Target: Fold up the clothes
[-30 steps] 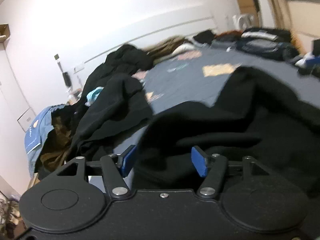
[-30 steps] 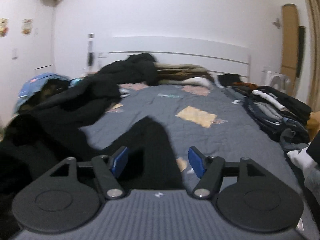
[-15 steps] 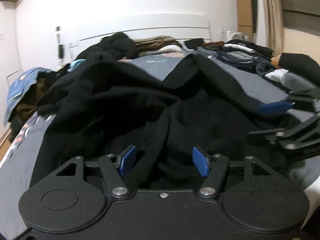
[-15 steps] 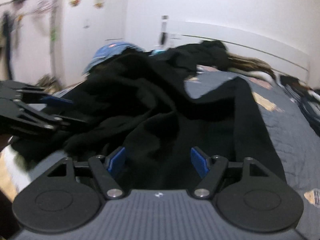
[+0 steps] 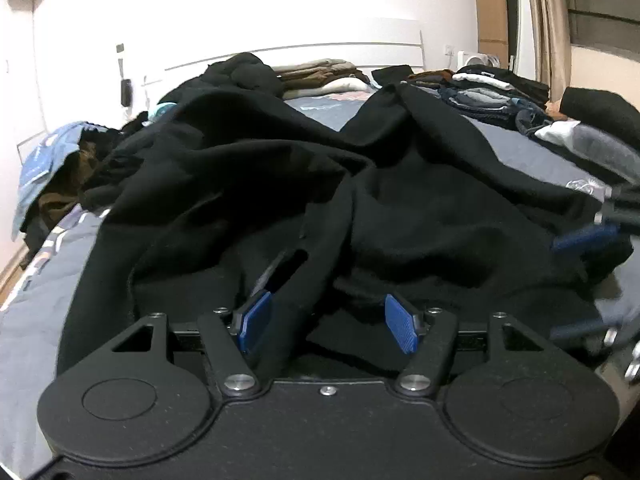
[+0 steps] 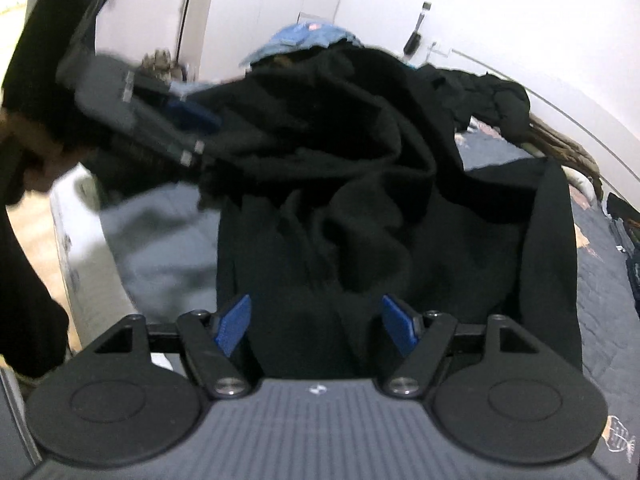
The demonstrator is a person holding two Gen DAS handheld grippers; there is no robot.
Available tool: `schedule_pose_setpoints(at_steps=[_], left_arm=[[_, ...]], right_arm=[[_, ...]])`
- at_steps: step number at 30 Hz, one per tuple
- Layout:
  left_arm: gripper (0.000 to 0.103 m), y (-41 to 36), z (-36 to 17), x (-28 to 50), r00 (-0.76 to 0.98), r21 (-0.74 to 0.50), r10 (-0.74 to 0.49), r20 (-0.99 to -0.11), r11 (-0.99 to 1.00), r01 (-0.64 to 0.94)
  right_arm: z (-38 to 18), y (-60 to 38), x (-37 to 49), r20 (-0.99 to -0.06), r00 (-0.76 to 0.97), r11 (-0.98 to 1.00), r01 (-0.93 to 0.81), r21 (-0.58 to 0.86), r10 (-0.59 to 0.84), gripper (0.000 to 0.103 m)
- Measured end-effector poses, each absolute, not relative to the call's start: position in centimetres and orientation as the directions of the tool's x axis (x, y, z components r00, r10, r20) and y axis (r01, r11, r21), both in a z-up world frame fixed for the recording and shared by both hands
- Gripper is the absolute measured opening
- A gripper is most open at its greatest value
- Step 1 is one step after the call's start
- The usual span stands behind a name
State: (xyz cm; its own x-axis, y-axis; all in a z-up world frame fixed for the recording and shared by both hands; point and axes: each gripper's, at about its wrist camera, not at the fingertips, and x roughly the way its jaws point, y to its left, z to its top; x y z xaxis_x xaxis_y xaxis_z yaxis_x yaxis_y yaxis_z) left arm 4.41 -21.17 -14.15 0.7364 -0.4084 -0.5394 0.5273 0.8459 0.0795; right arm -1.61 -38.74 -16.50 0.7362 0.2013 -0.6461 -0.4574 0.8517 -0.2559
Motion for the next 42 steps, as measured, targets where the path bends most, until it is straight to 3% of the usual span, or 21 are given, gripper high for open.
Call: schedule_pose_setpoints(at_steps=[13,22,23,25,28,35,38,42], left_arm=[[0.063,-24.7,-11.7,4.0,0.719,0.106,-0.479,-0.503,0.792,0.601],[0.065,-24.9,-11.3,4.7,0.728,0.110,-0.457,-0.511,0.805,0.583],[0.066,-24.8,-11.1,4.6,0.730,0.105,-0.459,-0.507,0.808,0.580],[0.066,-24.6,-11.0,4.5,0.731,0.091,-0.460,-0.505,0.813,0.574],[0.066,-24.5,-11.3,3.7,0.707,0.083,-0.477,-0.522,0.797,0.598],[0.066,-26.7,-12.6,0.5,0.590,0.128,-0.557,-0.584,0.655,0.745],[0.066,-27.9,-14.3,0.1,0.637,0.253,-0.485,-0.599,0.640,0.726],[0.066,-28.1,-16.1,1.3,0.770,0.451,-0.338,-0.541,0.657,0.605]], right_arm=[[-19.6,-38.5,-2.4,-0.679,0.718,0.727,-0.547,-0.415,0.152,0.072],[-20.1,-39.5,-1.9,-0.681,0.717,0.663,-0.584,-0.469,0.149,0.072],[-19.9,-39.9,-1.6,-0.677,0.721,0.681,-0.570,-0.459,0.147,0.069],[-19.4,-40.9,-1.2,-0.667,0.731,0.724,-0.538,-0.432,0.145,0.037],[-17.9,-42.7,-0.8,-0.633,0.754,0.821,-0.467,-0.330,0.174,0.022],[-14.9,-46.8,0.3,-0.551,0.797,0.948,-0.317,-0.034,0.247,0.017],[-14.5,-48.1,0.4,-0.527,0.807,0.958,-0.283,0.053,0.267,0.017],[-14.5,-49.4,0.5,-0.506,0.815,0.959,-0.252,0.127,0.281,0.016]])
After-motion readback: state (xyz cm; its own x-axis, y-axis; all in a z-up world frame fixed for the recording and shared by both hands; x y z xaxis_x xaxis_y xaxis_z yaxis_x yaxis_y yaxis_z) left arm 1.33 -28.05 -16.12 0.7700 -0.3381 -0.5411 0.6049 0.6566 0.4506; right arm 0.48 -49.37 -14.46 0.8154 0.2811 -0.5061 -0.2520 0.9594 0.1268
